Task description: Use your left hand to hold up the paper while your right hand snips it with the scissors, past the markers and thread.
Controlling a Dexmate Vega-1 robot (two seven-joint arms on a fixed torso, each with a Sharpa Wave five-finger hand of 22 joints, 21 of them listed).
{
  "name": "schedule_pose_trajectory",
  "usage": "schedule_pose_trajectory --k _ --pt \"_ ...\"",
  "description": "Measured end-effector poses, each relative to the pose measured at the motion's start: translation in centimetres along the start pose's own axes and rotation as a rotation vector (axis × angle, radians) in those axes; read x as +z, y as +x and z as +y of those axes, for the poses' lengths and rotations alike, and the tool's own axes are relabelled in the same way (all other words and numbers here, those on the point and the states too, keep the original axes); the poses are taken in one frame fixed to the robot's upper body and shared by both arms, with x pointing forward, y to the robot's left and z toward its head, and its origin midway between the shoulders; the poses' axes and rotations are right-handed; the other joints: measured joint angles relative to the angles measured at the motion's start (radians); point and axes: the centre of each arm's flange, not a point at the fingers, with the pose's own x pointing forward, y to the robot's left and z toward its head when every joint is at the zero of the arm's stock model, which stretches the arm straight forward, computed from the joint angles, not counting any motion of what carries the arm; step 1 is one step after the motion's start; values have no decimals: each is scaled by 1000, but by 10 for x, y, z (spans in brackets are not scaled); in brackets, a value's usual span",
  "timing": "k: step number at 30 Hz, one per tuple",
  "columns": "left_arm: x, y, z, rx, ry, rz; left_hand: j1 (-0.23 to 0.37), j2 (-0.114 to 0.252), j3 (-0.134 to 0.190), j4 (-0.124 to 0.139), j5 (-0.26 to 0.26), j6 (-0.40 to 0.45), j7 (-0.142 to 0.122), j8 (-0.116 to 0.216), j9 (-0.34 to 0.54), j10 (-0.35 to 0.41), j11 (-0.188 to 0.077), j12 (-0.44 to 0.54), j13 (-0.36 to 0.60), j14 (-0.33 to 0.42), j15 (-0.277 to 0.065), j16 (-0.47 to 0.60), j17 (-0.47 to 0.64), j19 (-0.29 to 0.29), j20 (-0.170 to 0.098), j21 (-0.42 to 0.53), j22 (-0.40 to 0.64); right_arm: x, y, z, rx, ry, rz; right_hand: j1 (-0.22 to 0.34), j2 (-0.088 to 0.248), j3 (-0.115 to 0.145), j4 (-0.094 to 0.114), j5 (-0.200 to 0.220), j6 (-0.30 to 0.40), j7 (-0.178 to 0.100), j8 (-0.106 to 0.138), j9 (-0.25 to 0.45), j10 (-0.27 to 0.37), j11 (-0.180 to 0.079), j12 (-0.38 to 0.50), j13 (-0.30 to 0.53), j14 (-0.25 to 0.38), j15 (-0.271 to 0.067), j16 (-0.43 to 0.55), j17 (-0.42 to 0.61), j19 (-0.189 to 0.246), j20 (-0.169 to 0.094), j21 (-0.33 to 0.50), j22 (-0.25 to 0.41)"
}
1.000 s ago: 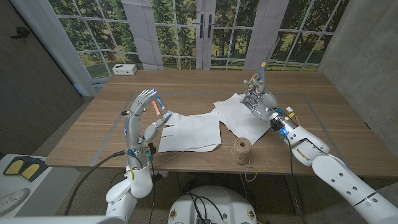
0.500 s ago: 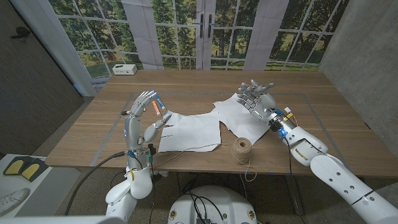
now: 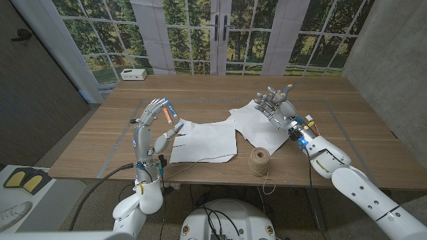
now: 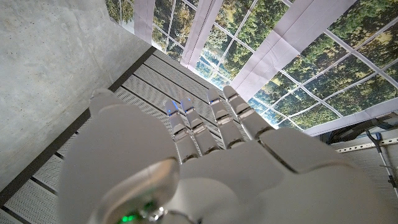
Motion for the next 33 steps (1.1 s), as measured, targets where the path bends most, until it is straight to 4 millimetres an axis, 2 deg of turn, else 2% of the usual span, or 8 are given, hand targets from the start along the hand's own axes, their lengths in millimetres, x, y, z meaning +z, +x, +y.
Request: schedule_pose_trajectory --k 7,13,14,17,22,30,32,33 --pt "-1 -1 0 -3 1 1 0 0 0 0 0 11 0 7 0 4 4 0 0 0 0 0 0 0 0 0 0 1 0 0 -1 -14 -3 14 14 6 6 0 -18 7 22 40 10 24 -32 -34 12 -4 -35 13 -14 0 -19 0" --pt "-1 -1 0 -5 -1 0 0 0 0 0 0 16 5 11 0 9 -1 0 0 0 0 0 0 0 0 0 0 2 1 0 -2 -15 -3 85 35 79 -1 -14 -89 61 43 153 71 63 -45 -59 144 -14 -50 19 10 2 -35 0" --pt "-1 -1 -1 -6 -2 0 0 0 0 0 0 18 3 11 0 9 -1 0 0 0 0 0 0 0 0 0 0 2 1 0 -2 -14 -3 85 35 92 3 -21 -109 69 89 174 73 67 -45 -58 171 -21 -50 19 17 -1 -36 0" --pt "0 0 -1 -7 -3 -1 0 0 0 0 0 22 0 11 0 9 -1 1 0 0 0 0 0 0 0 0 0 3 2 1 0 -6 -6 85 35 127 23 -43 -150 88 140 198 59 81 -23 -45 245 -37 -50 23 51 -1 -36 1" --pt "0 -1 -1 -6 -3 1 0 0 0 0 0 25 4 11 0 12 1 4 0 0 0 0 0 0 0 0 0 3 3 2 10 6 -6 85 35 164 51 -68 -177 103 152 209 59 81 -10 -8 310 -60 -52 37 74 -2 -36 3" --pt "-1 -2 0 -4 0 4 -5 5 0 0 -4 34 -2 18 0 20 -1 4 0 0 0 0 0 0 0 0 0 2 4 1 17 12 -2 59 10 142 92 -108 -141 59 164 172 62 84 34 43 351 -75 -32 65 88 -5 -47 1" --pt "-1 -2 0 -5 0 5 -5 5 0 0 -4 39 4 18 0 20 -1 4 0 0 0 0 0 0 0 0 0 1 5 1 17 12 0 38 -12 125 96 -112 -150 50 192 164 68 90 38 46 358 -83 -34 65 88 -5 -52 0" --pt "-1 -2 0 -5 0 6 -5 5 0 0 -4 39 4 18 0 20 -1 4 0 0 0 0 0 0 0 0 0 1 5 0 17 12 0 30 -19 119 98 -112 -154 47 193 159 99 121 38 48 359 -84 -39 66 88 -5 -55 0"
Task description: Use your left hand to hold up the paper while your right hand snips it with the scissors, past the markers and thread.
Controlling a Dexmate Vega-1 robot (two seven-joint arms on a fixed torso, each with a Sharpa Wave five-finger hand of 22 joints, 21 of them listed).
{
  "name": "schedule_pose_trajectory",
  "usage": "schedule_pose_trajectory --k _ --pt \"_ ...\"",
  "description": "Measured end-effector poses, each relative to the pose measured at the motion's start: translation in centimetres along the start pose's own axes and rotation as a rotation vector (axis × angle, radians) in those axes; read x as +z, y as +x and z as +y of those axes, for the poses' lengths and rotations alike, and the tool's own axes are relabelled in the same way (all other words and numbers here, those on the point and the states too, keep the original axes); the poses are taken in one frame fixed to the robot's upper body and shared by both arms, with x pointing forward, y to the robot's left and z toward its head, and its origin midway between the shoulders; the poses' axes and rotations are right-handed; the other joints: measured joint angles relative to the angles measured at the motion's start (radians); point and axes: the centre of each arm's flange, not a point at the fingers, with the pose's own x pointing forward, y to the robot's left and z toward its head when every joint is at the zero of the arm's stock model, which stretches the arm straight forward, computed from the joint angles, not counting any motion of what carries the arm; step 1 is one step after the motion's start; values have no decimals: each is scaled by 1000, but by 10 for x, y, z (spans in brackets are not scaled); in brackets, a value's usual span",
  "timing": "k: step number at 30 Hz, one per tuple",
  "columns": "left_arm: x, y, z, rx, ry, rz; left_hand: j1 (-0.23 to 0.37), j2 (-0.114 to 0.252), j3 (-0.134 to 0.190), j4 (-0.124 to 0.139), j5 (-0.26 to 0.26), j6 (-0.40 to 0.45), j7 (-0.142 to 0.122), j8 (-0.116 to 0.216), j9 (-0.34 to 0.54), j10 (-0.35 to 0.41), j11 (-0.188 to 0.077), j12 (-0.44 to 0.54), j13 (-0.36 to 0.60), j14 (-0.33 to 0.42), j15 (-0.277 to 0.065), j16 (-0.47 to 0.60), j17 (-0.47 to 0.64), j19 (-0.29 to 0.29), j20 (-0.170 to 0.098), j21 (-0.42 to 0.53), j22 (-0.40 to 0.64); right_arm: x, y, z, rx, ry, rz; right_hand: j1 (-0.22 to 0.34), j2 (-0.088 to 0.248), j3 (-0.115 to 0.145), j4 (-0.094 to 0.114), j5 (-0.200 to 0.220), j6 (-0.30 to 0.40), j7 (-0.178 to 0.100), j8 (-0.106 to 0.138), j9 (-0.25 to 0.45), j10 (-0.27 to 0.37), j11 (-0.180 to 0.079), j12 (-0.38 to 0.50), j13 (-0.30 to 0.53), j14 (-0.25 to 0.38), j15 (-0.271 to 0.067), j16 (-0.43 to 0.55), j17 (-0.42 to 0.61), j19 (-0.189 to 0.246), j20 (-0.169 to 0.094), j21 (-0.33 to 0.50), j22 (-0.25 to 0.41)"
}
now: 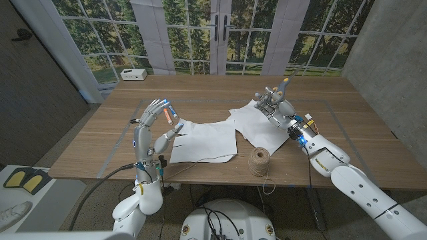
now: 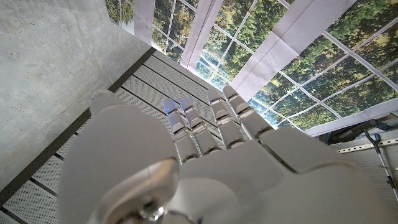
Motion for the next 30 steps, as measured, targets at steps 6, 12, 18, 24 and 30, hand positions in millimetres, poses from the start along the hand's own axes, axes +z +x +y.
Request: schedule_pose_trajectory --k 6,12,18,24,30 --pt "-1 -1 0 0 0 2 0 0 0 0 0 4 -4 0 0 7 -1 0 0 3 -3 0 0 0 0 0 0 -1 0 0 6 0 3 -90 -36 -46 32 0 -23 -7 97 -29 34 15 -25 5 -17 9 -22 3 -1 1 -26 0" --pt "-1 -1 1 0 0 3 0 0 0 0 0 9 -2 0 0 11 0 0 -2 7 0 0 0 0 0 0 0 -1 0 0 11 -2 2 -125 -43 -67 40 0 -59 -12 96 -61 39 13 -38 10 -23 15 -30 3 -8 0 -45 0" --pt "-1 -2 2 -1 0 4 0 0 0 0 0 17 -2 0 0 11 0 0 -2 7 0 0 0 0 0 0 0 -1 0 0 17 -6 -1 -191 -58 -99 64 0 -72 -3 89 -91 39 13 -51 11 -43 25 -41 3 -8 0 -65 0" --pt "0 -3 4 1 0 4 0 0 0 0 0 20 -1 8 0 11 0 7 -2 7 0 0 0 0 0 0 0 -2 -2 1 20 -11 -6 -270 -96 -147 88 4 -87 5 89 -97 39 13 -69 19 -57 38 -41 12 -8 0 -86 0" --pt "0 -4 6 4 1 4 0 0 0 0 0 29 -4 8 0 21 0 7 -2 13 -5 0 0 0 0 0 0 -1 -3 3 25 -18 -13 -282 -100 -154 83 8 -90 8 90 -102 39 13 -72 17 -68 41 -41 12 -8 0 -94 0"
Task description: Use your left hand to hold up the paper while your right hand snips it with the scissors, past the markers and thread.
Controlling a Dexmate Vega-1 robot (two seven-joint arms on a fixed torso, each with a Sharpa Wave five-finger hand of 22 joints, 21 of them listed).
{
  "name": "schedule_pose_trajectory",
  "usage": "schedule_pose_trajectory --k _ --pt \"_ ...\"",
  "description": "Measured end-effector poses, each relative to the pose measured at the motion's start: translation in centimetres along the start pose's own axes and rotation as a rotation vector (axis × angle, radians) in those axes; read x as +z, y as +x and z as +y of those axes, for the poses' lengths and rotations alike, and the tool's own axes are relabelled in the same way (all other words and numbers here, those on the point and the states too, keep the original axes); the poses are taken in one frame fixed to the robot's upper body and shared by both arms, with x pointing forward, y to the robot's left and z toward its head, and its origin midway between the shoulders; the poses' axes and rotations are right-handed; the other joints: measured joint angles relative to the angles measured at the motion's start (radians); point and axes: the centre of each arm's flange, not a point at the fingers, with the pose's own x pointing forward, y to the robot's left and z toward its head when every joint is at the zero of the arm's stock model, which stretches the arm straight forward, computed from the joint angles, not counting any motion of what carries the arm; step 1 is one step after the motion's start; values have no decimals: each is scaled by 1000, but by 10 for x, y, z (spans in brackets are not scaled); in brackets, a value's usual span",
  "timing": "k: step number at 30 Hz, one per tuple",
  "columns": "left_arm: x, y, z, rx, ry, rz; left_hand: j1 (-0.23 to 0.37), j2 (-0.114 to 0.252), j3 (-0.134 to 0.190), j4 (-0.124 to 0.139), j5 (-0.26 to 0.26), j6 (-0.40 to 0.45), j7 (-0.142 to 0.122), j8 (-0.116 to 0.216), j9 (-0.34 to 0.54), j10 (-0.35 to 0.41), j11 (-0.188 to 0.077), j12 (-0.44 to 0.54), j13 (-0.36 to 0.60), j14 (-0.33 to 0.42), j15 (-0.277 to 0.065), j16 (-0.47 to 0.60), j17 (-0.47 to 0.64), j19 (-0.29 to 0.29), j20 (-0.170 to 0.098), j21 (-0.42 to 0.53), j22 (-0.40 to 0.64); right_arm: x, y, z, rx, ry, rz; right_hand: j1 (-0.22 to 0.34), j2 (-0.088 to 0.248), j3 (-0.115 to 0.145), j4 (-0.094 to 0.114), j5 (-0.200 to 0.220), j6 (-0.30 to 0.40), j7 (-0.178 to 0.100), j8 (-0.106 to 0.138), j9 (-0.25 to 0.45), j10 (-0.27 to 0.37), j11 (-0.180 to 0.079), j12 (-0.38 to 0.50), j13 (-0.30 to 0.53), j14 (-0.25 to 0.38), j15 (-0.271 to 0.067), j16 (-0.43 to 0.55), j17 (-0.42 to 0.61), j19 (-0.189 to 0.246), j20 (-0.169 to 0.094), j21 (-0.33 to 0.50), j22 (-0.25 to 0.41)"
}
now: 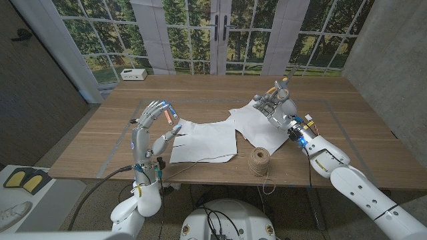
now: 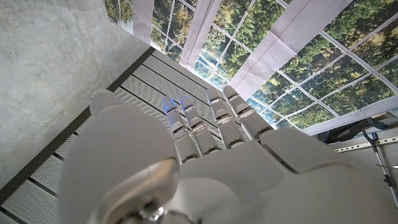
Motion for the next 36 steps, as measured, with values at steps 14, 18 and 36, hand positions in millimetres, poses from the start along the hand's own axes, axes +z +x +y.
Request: schedule_pose_trajectory --k 14,18,36 --pt "-1 -3 6 15 12 11 0 0 0 0 0 13 -2 0 0 7 0 0 0 5 5 8 0 0 0 0 0 2 -2 2 -15 -18 -14 -147 -47 -70 46 4 0 36 23 0 2 2 -31 -24 -30 16 -4 0 22 22 -32 0" --pt "-1 -5 6 10 9 12 0 0 0 0 0 16 2 7 0 7 0 0 0 6 5 8 0 0 0 0 0 2 -4 4 -20 -21 -15 -155 -55 -78 46 7 4 44 31 6 3 3 -35 -28 -30 16 -12 0 27 27 -40 0" --pt "-6 -4 8 -18 33 10 -6 -6 -4 -4 -7 23 -2 6 -5 14 0 0 0 11 0 8 0 0 0 0 0 4 -6 4 -34 -51 -14 -238 -69 -117 62 11 6 63 42 20 3 3 -46 -23 -30 16 -11 -13 66 33 -61 0"
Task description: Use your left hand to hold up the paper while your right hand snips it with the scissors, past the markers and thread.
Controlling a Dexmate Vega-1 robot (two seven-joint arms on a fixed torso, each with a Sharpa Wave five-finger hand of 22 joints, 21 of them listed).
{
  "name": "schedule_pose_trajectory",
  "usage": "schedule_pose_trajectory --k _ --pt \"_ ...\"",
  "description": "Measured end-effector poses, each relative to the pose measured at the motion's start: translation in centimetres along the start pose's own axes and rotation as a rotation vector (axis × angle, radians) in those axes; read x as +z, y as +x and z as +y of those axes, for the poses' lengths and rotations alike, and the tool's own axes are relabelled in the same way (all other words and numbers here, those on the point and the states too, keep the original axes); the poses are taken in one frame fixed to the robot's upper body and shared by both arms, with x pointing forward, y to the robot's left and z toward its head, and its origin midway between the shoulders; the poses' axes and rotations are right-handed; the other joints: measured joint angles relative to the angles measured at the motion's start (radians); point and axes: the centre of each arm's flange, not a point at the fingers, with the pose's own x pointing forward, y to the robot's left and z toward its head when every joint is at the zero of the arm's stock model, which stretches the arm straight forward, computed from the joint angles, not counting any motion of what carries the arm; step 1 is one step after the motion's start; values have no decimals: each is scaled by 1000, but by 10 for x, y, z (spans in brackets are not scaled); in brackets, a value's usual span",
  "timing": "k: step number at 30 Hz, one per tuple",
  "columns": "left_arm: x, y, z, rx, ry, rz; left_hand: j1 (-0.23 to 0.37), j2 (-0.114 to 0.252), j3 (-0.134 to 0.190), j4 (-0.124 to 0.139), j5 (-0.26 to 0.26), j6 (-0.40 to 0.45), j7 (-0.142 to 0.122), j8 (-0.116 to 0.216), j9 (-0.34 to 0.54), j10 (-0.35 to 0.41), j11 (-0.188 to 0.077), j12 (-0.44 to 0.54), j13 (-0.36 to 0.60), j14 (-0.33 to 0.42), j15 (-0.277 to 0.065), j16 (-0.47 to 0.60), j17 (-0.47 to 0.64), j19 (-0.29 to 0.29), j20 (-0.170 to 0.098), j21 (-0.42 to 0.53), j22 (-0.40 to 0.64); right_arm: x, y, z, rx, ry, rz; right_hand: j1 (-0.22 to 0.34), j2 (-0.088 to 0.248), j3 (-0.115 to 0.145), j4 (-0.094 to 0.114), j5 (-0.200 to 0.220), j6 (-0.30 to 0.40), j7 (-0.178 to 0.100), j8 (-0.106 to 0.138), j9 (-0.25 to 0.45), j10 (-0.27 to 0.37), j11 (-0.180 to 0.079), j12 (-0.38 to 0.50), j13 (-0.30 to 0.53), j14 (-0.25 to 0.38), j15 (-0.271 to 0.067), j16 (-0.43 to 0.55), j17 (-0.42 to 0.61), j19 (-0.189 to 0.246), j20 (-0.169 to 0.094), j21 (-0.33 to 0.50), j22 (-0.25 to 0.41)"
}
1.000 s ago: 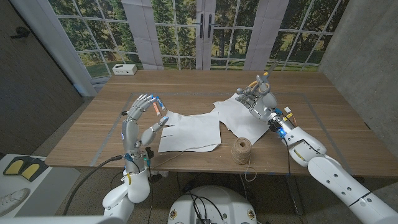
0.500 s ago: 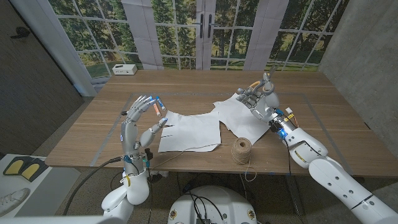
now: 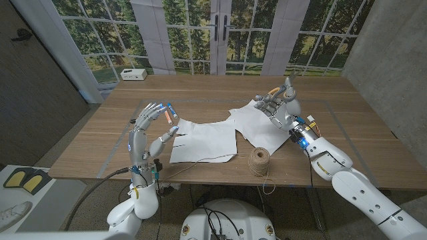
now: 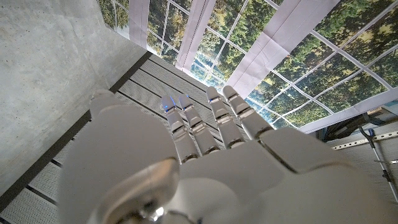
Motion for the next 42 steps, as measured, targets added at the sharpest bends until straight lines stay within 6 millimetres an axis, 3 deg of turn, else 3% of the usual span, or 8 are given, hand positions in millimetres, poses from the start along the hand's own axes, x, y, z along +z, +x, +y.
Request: schedule_pose_trajectory --k 7,9,10,18,24,42 --pt "-2 11 2 -51 35 -7 -22 -11 -6 6 -4 -15 7 -15 -5 18 4 0 0 0 0 0 0 -18 -3 0 0 2 1 -2 -6 -29 -2 -13 -13 -10 2 0 0 0 0 6 0 0 -7 0 0 0 -7 -6 3 3 -11 0" --pt "7 13 -3 -99 6 -54 -26 -15 -6 5 -6 -15 7 -15 -5 18 4 0 0 -4 4 -5 0 -18 -3 0 0 2 1 -2 -7 -35 -1 -19 -15 -14 -2 0 0 0 0 6 0 0 -7 0 0 0 -11 -8 6 6 -15 0" --pt "-1 17 1 -81 44 -14 -26 -15 -6 5 -8 -15 7 -15 -5 18 4 0 0 -4 4 -5 0 -18 -3 0 0 2 1 -4 -9 -40 1 -22 -12 -14 -3 1 0 0 0 6 0 0 -7 1 -2 2 -11 -8 6 6 -16 0" --pt "0 28 -2 -172 81 -20 -26 -15 -5 5 -8 -31 2 -26 -5 -6 -2 -8 0 -40 4 -13 0 -34 2 0 0 3 -2 -7 -16 -56 1 -34 -16 -21 -2 4 -18 0 0 6 0 0 -16 3 -13 12 -18 -13 12 12 -26 2" --pt "7 30 -10 -239 62 -56 -26 -15 -5 5 -8 -31 2 -29 -5 -6 -2 -8 0 -49 6 -13 0 -34 2 0 0 3 -4 -8 -14 -60 -1 -38 -12 -21 -2 6 -26 -4 0 6 0 0 -23 4 -23 12 -22 -15 12 12 -34 2" --pt "-2 39 -13 -264 112 -14 -38 -27 -9 2 -8 -63 5 -40 -4 -23 -3 -8 0 -72 4 -17 -2 -47 0 0 0 6 -8 -6 0 -73 9 -38 -11 -21 -11 15 -34 -9 2 11 0 0 -30 4 -29 17 -29 -19 12 12 -49 2"
